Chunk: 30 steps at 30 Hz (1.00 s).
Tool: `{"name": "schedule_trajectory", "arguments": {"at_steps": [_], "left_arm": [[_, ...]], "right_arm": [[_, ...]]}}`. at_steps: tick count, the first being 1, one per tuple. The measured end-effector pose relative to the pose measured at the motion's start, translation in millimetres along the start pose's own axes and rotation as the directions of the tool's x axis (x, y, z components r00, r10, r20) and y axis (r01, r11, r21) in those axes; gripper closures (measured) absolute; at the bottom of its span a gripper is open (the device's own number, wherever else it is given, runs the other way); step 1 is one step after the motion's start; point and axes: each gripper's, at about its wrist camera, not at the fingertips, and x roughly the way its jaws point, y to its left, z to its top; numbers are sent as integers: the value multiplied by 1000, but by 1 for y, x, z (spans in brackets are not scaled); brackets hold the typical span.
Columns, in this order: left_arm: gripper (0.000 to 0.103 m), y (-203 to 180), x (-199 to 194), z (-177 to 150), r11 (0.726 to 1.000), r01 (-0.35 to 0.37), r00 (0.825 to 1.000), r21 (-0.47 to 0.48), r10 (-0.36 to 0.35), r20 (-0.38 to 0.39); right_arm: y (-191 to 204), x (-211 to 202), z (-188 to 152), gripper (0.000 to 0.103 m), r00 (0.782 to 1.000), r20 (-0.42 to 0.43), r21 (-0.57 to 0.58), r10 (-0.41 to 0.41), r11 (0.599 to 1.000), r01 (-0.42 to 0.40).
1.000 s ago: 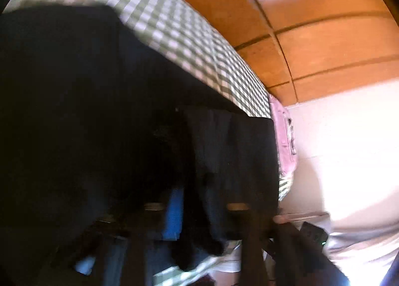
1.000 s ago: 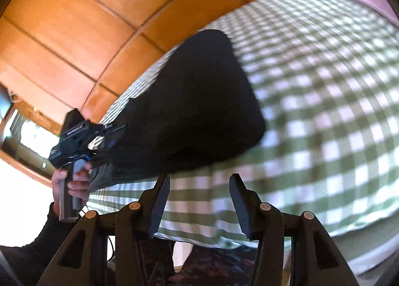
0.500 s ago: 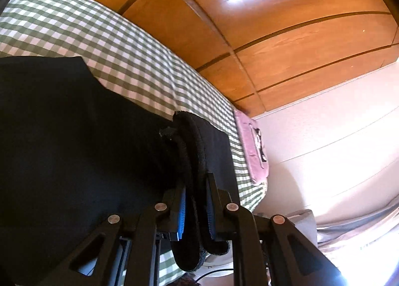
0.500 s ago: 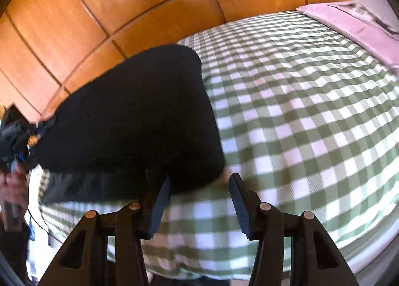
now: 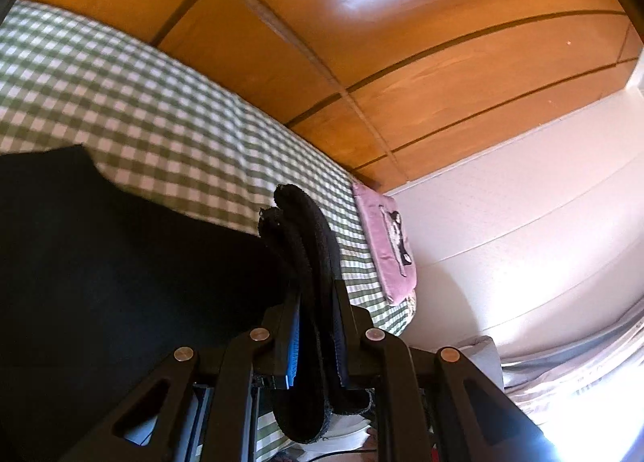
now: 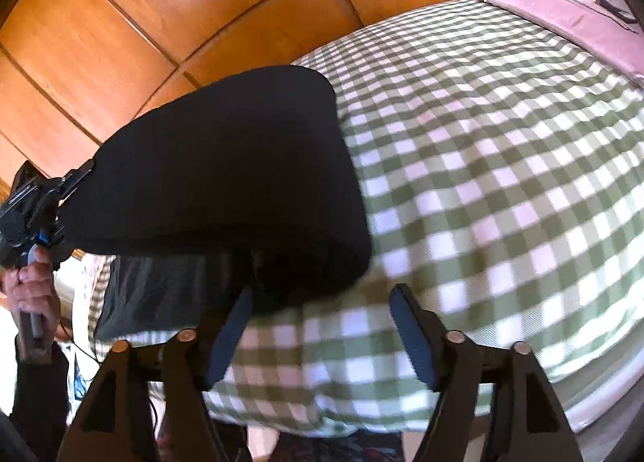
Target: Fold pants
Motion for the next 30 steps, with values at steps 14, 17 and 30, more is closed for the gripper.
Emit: {"name": "schedule_trajectory", "arguments": {"at_steps": [14, 17, 30], "left_arm": [[90, 104, 13, -48, 952, -283, 958, -116, 273, -91], [90, 107, 7, -52, 962, -241, 970, -131, 235, -61], [90, 63, 0, -61, 925, -364, 932, 108, 362, 32]], "right_arm": [[-6, 18, 5, 37, 971, 94, -35, -218, 974, 222], [0, 10, 9, 36, 976, 15, -153, -216, 964, 216], [61, -1, 84, 52, 998, 49, -217, 39, 976, -28]]}}
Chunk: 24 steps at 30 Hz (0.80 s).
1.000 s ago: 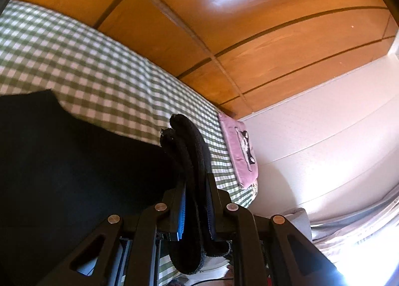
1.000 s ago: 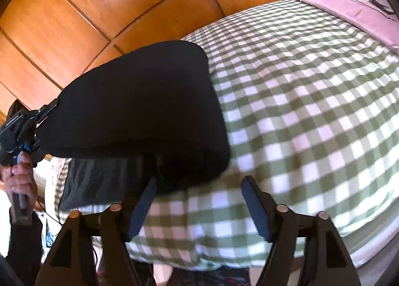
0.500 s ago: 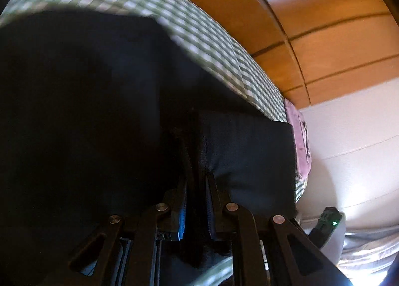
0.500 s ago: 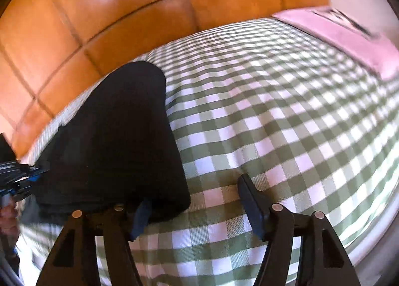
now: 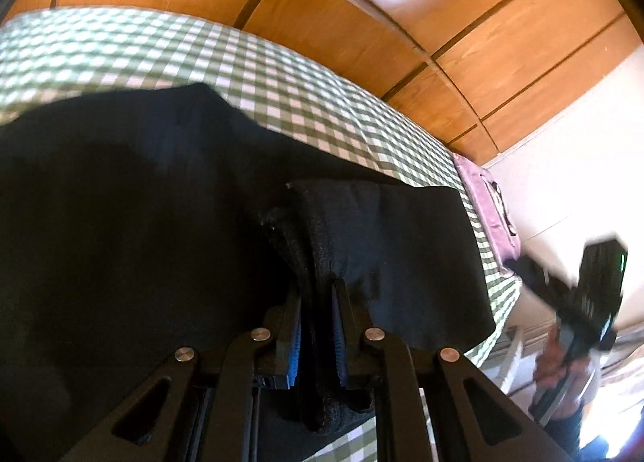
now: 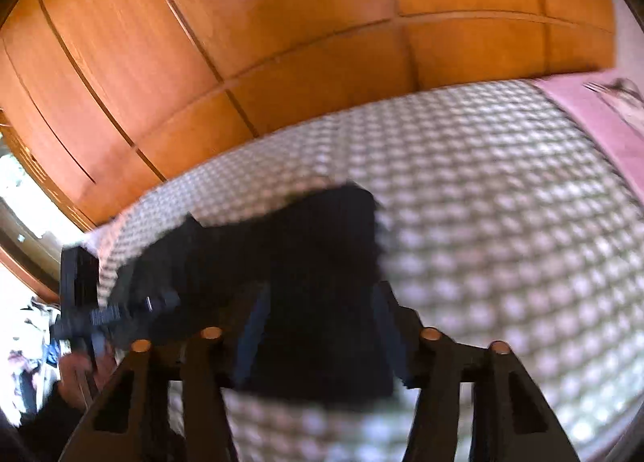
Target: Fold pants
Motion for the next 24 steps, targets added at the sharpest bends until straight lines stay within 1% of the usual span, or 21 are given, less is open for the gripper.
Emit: {"name": "schedule_trajectory", "arguments": {"at_steps": [1, 2, 3, 4, 5, 6, 7, 9, 11, 12, 13, 15, 17, 18, 19, 22, 23, 24], "left_arm": [[90, -4, -3, 0, 1000, -9, 1000, 24, 9, 16], [90, -7, -5, -1, 999, -24, 999, 49, 23, 28], [90, -14, -5, 0, 996, -58, 998, 74, 55, 38], [90, -15, -4, -2, 994, -75, 997, 84, 72, 36], [90, -14, 0, -4, 992, -86, 996, 88, 85, 25], [88, -11, 7, -6, 990, -112, 994, 82, 111, 14], [86, -7, 12, -7, 989, -134, 991, 71, 133, 12], [82, -3, 14, -7, 990, -132, 991, 46, 132, 16], [76, -4, 10, -6, 990, -138, 990, 41, 138, 24], [72, -1, 3, -7, 987, -154, 988, 46, 153, 34], [71, -1, -1, -8, 986, -161, 986, 48, 159, 42], [70, -1, -7, -10, 985, -168, 985, 34, 166, 53], [70, 2, -18, -12, 983, -181, 981, 12, 179, 76], [70, 5, -28, -15, 979, -205, 974, -6, 205, 97], [70, 6, -29, -14, 974, -226, 968, -20, 227, 106], [70, 19, -53, -24, 956, -285, 947, -69, 292, 135], [70, 23, -60, -28, 948, -306, 938, -82, 315, 145], [70, 27, -70, -32, 937, -335, 925, -98, 347, 155]], "right_arm": [[6, 14, 9, 52, 1000, 0, 1, 4, 1000, -4], [11, 33, 19, 52, 1000, -14, 9, -9, 1000, 9], [14, 48, 24, 52, 999, -35, 17, -21, 1000, 22], [12, 63, 29, 56, 997, -54, 25, -48, 998, 49], [8, 78, 33, 59, 993, -75, 27, -95, 995, 98], [2, 98, 31, 66, 980, -120, 25, -157, 987, 161], [-3, 106, 28, 67, 978, -126, 25, -164, 985, 168], [-4, 105, 22, 67, 984, -80, 16, -160, 987, 161], [1, 100, 19, 67, 982, -62, -20, -176, 984, 175], [2, 98, 18, 67, 982, -57, -29, -178, 984, 176], [5, 94, 17, 65, 983, -51, -34, -175, 984, 173], [13, 80, 19, 65, 988, -24, -31, -155, 988, 154], [24, 67, 18, 65, 993, 6, -37, -116, 992, 117], [34, 62, 15, 65, 996, 18, -53, -84, 995, 85], [44, 60, 11, 65, 999, 15, -75, -50, 996, 51], [74, 64, -6, 65, 998, -40, -127, 54, 990, -59], [86, 66, -13, 65, 994, -64, -143, 86, 985, -95], [100, 69, -25, 65, 989, -91, -166, 115, 978, -129]]}}
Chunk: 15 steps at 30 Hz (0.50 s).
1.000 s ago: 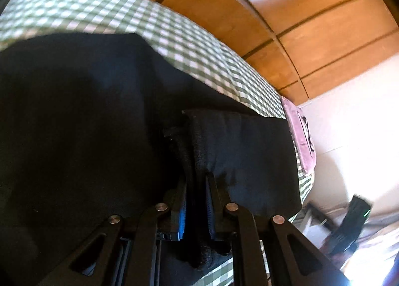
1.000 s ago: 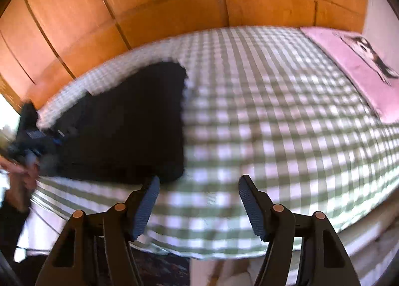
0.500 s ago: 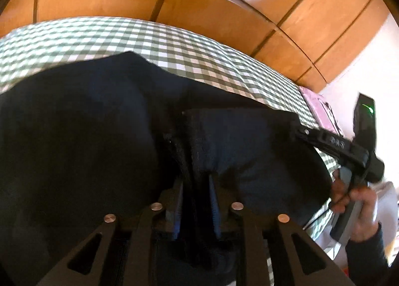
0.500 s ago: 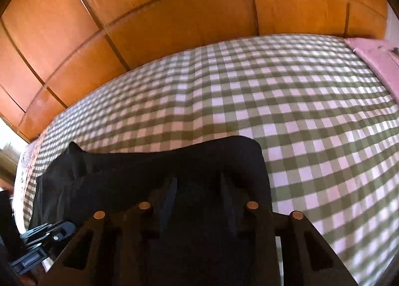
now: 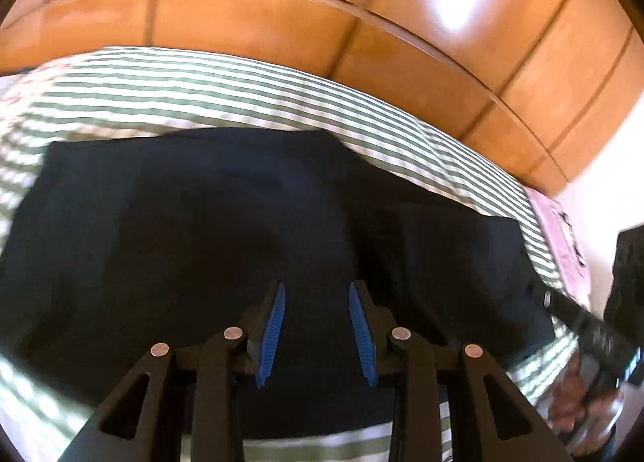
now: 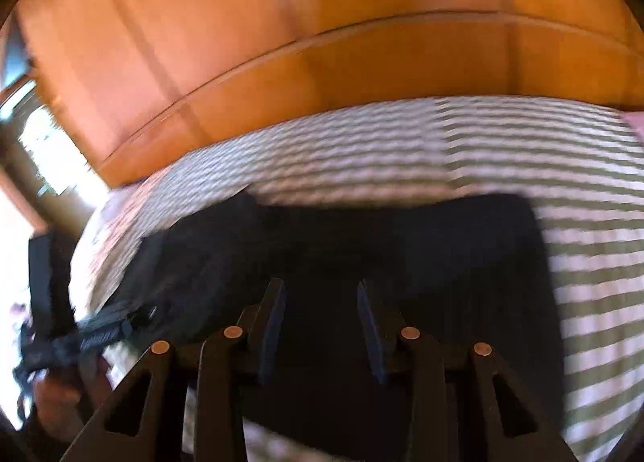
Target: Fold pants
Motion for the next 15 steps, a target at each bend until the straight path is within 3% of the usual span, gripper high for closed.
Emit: {"name": "schedule_trajectory", "arguments": {"at_steps": [5, 7, 15], "left_arm": [[68, 21, -31, -13, 993, -117, 990, -25, 118, 70], [68, 27, -42, -20, 986, -164, 982, -24, 165, 94], [68, 49, -58, -42, 967, -236, 961, -100, 247, 124]], "right_arm": [[44, 37, -29, 65, 994, -111, -84, 15, 996, -25], [49, 48, -35, 65, 994, -107, -109, -29, 994, 17], [28, 45, -35, 64, 991, -110, 35, 70, 997, -67]]}}
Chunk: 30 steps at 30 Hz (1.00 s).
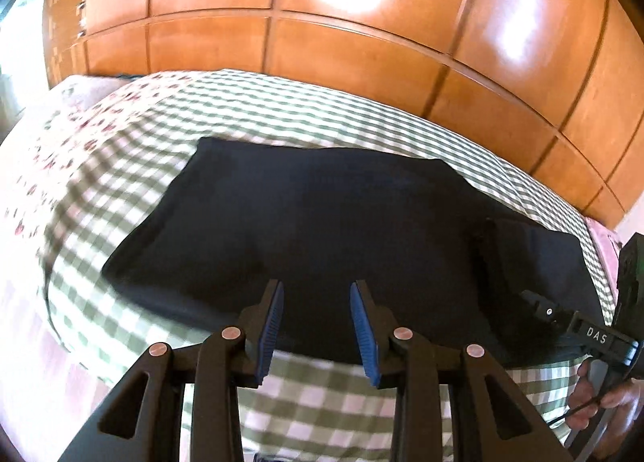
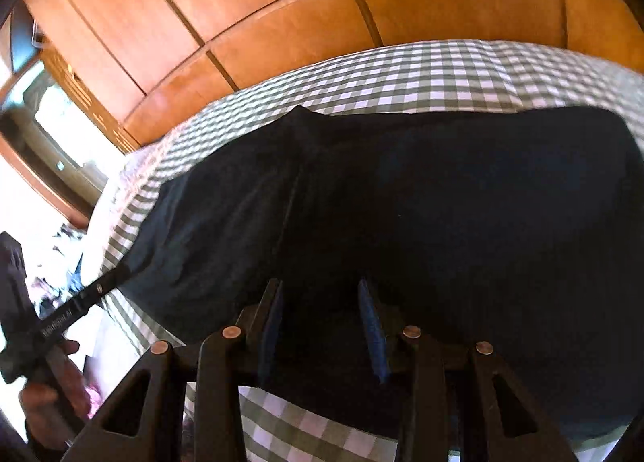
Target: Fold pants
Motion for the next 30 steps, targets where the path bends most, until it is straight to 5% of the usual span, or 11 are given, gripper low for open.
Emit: {"name": "schedule_trajectory", "arguments": {"at_steps": [13, 19, 26, 30], "left_arm": [[68, 30, -4, -23, 997, 10, 1000, -79, -12, -22], [68, 63, -4, -30, 968, 88, 994, -236, -99, -38], [68, 123, -5, -45, 851, 162, 980, -499, -196, -17], [68, 150, 0, -48, 752, 231, 962, -617, -270, 31]], "right_arm": [[3, 3, -2, 63, 1000, 2, -18, -23, 1000, 23], [8, 2, -1, 63, 999, 9, -44, -45, 998, 45], [25, -26, -5, 63, 998, 38, -72, 48, 996, -45], [39, -25, -19, 63, 1000, 31, -148, -4, 989, 9]]}}
